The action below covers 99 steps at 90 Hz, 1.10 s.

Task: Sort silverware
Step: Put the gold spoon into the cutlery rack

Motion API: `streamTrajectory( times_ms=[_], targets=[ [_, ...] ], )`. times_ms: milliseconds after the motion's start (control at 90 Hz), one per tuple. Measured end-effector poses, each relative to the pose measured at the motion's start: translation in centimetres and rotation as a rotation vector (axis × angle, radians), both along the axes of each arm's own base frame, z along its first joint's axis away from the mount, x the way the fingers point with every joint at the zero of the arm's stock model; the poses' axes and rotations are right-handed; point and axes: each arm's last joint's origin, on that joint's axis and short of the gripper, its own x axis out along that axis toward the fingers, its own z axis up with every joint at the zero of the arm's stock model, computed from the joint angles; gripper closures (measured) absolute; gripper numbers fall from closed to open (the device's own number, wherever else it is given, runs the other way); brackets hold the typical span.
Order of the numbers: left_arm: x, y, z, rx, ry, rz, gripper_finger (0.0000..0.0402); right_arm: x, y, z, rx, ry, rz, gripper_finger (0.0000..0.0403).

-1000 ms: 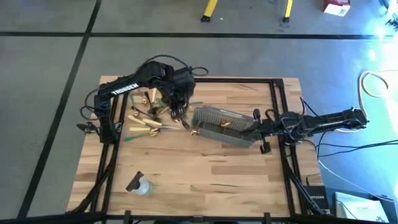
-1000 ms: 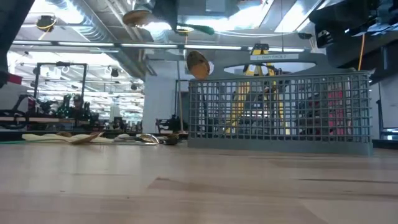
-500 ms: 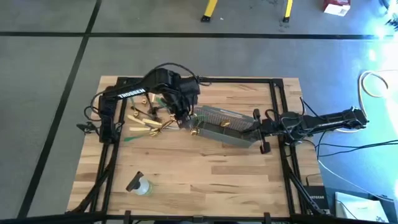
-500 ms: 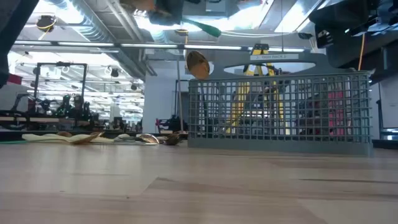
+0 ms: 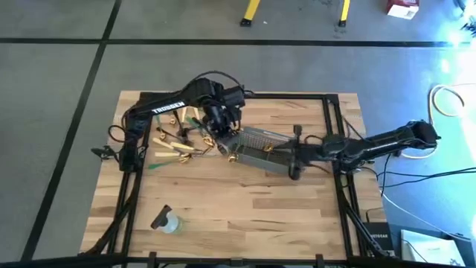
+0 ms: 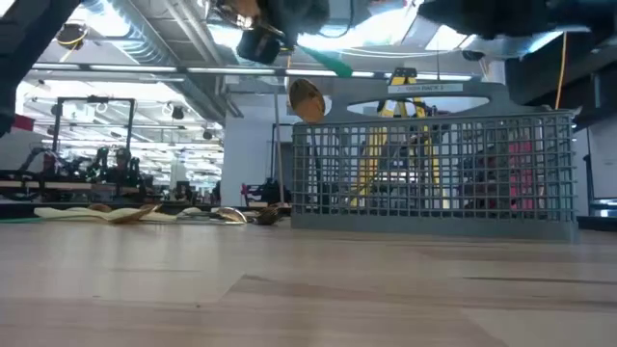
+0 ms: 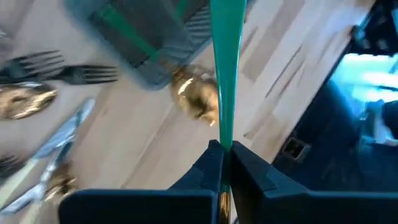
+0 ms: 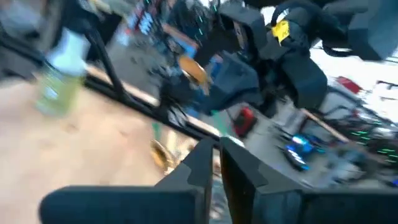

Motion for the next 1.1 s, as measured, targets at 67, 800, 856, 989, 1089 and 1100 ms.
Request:
streamTrajectory(
  times_ms=[67, 800, 856, 989, 1089, 1100],
  targets=[
    [0.5, 0.1, -0.1, -0.033, -0.027, 0.023, 0.0398, 1.9, 0.1, -0.4, -0.074, 0.065, -0.071, 0.0354],
    [0.6, 1.8, -0.3, -0.117, -0.043, 0.121, 0.0398, 12.5, 0.8, -1.1, -0.343, 0.233, -0.379, 0.0236],
    [0.6, 1.9, -0.7, -0.119, -0.033, 0.120, 0.0398, 12.6, 0.8, -0.8, -0.330, 0.221, -0.385, 0.0245],
    [0.7, 2.1, -1.2, -0.127, -0.028, 0.120, 0.0398, 12.6, 0.8, -0.7, -0.326, 0.221, -0.388, 0.0273],
    [0.8, 2.1, -1.2, -0.126, -0.039, 0.120, 0.0398, 12.6, 0.7, -0.9, -0.309, 0.237, -0.388, 0.0295],
    [0.8, 2.1, -1.2, -0.127, -0.041, 0.119, 0.0398, 12.6, 0.7, -1.0, -0.308, 0.240, -0.387, 0.0298]
  ],
)
